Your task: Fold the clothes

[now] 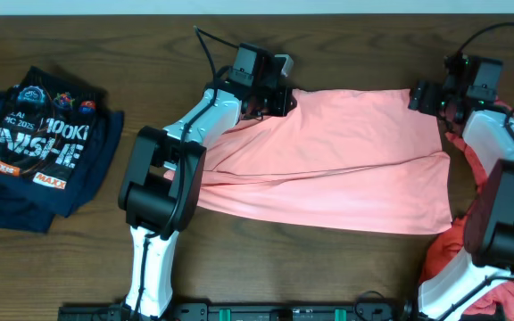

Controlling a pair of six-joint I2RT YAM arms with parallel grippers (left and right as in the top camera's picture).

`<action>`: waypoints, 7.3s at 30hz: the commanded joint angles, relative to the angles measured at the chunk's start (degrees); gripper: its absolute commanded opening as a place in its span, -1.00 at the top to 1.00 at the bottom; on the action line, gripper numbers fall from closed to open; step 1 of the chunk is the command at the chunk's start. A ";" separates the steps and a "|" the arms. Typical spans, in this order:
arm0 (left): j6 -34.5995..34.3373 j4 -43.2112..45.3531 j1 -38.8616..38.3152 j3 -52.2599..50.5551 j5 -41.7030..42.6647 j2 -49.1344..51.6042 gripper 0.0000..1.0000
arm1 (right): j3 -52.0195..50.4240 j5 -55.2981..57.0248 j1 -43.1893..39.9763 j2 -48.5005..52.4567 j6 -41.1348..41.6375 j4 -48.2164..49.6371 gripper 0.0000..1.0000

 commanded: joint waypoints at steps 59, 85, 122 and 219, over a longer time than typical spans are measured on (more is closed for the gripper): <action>2.56 -50.56 -6.45 -5.66 -6.10 -14.05 0.87 | -4.39 22.84 -4.09 -21.31 5.35 -54.34 0.95; 1.03 -54.90 12.98 -6.16 -27.06 -20.59 -0.36 | -5.62 21.22 -4.09 -21.31 5.38 -56.81 0.07; 5.16 -40.70 22.27 -16.24 -19.56 -7.23 -0.47 | -5.64 20.17 -4.09 -21.29 5.35 -56.19 -0.04; -10.75 -16.74 -11.17 -16.74 -11.56 -32.87 0.35 | -5.66 13.60 -4.09 -21.18 3.13 -56.28 -0.15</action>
